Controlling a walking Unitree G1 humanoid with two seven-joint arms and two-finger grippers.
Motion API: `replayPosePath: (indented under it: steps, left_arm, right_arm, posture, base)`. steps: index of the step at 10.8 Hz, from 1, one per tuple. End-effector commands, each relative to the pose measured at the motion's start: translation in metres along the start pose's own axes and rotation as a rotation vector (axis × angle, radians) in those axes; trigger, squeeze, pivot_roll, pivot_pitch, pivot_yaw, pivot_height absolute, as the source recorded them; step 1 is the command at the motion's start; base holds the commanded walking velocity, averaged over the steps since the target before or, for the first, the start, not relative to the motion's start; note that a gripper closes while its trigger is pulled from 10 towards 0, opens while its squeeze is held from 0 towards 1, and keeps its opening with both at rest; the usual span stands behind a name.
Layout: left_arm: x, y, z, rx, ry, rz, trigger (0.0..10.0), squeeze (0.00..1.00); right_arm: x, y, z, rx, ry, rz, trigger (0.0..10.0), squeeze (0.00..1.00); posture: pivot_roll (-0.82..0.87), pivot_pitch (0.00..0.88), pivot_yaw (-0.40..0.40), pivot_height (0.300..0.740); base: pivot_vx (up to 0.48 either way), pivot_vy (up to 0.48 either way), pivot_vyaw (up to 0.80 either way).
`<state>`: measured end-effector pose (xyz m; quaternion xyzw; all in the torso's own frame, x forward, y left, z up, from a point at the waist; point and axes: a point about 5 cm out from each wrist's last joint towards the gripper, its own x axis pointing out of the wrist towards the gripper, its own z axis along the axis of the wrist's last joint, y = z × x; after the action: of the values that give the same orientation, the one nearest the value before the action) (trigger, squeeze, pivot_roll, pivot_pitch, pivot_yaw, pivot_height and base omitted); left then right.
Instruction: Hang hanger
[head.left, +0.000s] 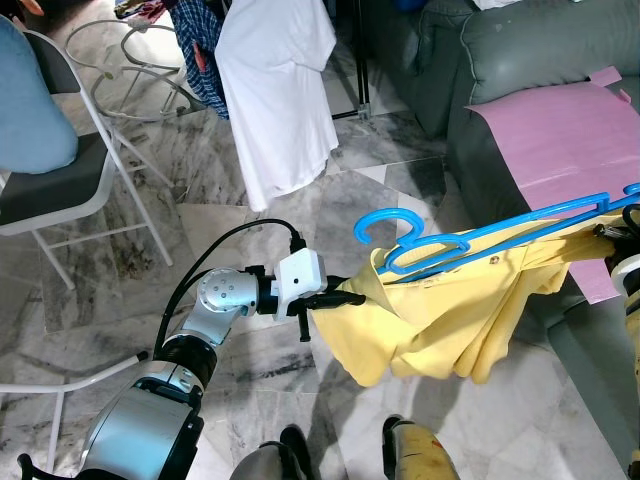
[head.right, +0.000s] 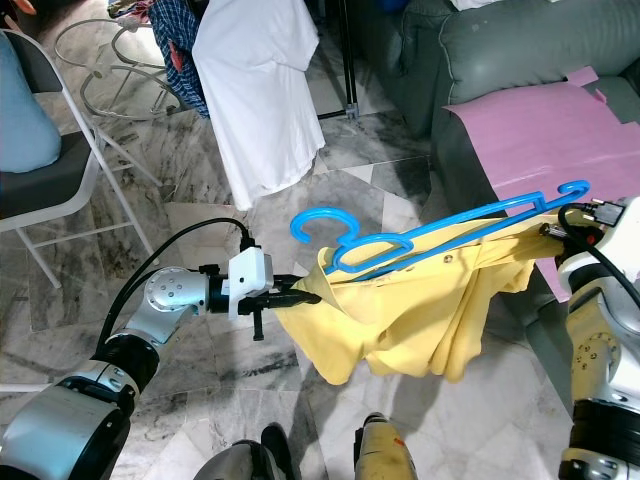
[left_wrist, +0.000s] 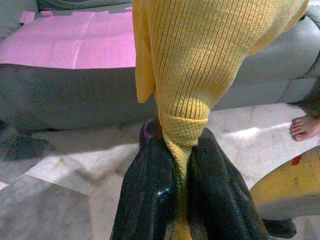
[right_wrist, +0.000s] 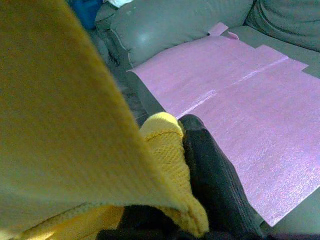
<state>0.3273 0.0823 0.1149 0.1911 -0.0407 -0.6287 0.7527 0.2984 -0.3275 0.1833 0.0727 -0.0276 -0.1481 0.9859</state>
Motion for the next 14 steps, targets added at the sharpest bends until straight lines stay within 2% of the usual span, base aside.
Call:
replayPosePath:
  steps: [1,2,3,4,6,7,9,10,12,14]
  left_arm:
    - [-0.035,-0.006,-0.027,-0.078,0.118,0.036,0.0,0.00]
    - [-0.034,0.003,-0.038,-0.193,0.141,0.348,0.0,0.00]
    - [-0.033,0.007,-0.043,-0.263,0.141,0.496,0.0,0.00]
    - [-0.032,0.006,-0.044,-0.278,0.124,0.520,0.0,0.00]
    - [-0.030,0.006,-0.044,-0.301,0.101,0.563,0.0,0.00]
    - [-0.027,0.004,-0.039,-0.283,0.049,0.523,0.0,0.00]
    - [-0.026,0.001,-0.031,-0.239,-0.018,0.407,0.0,0.00]
    - [-0.026,-0.005,-0.031,-0.235,-0.030,0.315,0.0,0.00]
    - [-0.026,-0.020,-0.038,-0.211,0.015,0.174,0.0,0.00]
    - [-0.028,-0.034,-0.047,-0.195,0.091,0.076,0.0,0.00]
  right_arm:
    - [-0.005,-0.029,0.031,-0.027,-0.106,-0.120,0.0,0.00]
    - [-0.006,0.011,0.024,-0.261,-0.123,0.087,0.0,0.00]
    - [-0.009,0.035,0.012,-0.367,-0.130,0.184,0.0,0.00]
    - [-0.007,0.047,0.007,-0.362,-0.155,0.186,0.0,0.00]
    - [-0.004,0.057,0.011,-0.353,-0.206,0.176,0.0,0.00]
    - [0.001,0.056,0.009,-0.349,-0.191,0.161,0.0,0.00]
    - [0.014,0.035,0.003,-0.271,-0.102,0.087,0.0,0.00]
    - [0.021,0.022,0.009,-0.240,-0.084,0.033,0.0,0.00]
    - [0.034,0.010,0.028,-0.183,-0.098,-0.019,0.0,0.00]
    - [0.044,0.013,0.056,-0.169,-0.152,-0.003,0.0,0.00]
  posture:
    - [-0.36,0.230,0.141,0.740]
    - [-0.37,0.232,0.136,0.740]
    - [-0.37,0.231,0.134,0.740]
    - [-0.36,0.231,0.128,0.740]
    - [-0.36,0.228,0.125,0.740]
    - [-0.36,0.226,0.117,0.740]
    - [-0.35,0.223,0.100,0.740]
    - [-0.35,0.223,0.089,0.740]
    - [-0.36,0.223,0.084,0.740]
    - [-0.37,0.224,0.082,0.740]
  base:
    - [0.000,0.000,0.00]
    - [0.000,0.000,0.00]
    - [0.000,0.000,0.00]
    - [0.000,0.000,0.00]
    - [0.000,0.000,0.00]
    - [0.000,0.000,0.00]
    - [0.000,0.000,0.00]
    - [0.000,0.000,0.00]
    - [0.000,0.000,0.00]
    - [0.000,0.000,0.00]
